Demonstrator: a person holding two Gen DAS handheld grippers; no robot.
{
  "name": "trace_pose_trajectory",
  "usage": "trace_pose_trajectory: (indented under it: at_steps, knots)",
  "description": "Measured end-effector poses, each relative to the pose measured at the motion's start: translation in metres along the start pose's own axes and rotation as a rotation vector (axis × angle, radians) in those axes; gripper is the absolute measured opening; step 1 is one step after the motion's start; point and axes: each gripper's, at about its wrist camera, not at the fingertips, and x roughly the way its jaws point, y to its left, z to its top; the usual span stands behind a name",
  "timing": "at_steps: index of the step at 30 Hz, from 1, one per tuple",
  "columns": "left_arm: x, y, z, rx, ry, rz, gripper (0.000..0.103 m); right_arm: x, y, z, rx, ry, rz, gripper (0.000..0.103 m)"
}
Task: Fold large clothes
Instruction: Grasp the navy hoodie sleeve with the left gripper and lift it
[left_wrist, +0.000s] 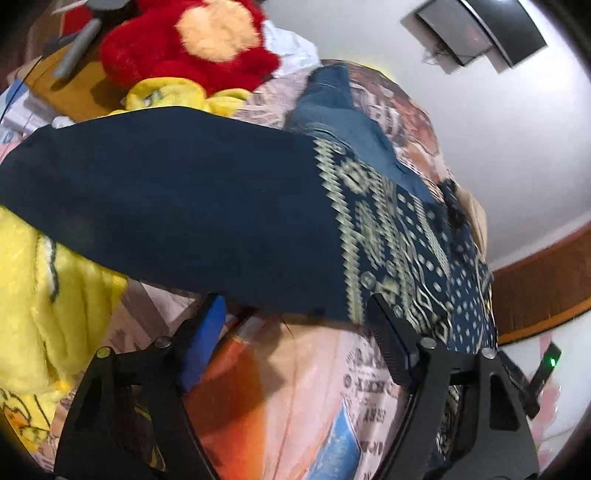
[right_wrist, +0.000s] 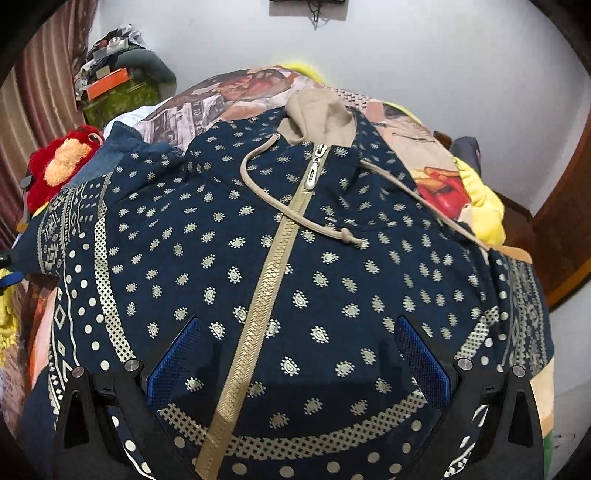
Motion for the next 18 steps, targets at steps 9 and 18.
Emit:
trace_pose_trajectory:
  at_steps: [9,18]
  knots:
    - [0.008,0.028,0.012,-0.066,0.016,0.03,0.069,0.005,0.001,-0.002,-0.001,0.019,0.014,0.103]
    - [-0.018,-0.007,0.035,0.117,-0.252,0.431,0.049,0.014,0.003,-0.011,-0.004,0.096,0.042,0.103]
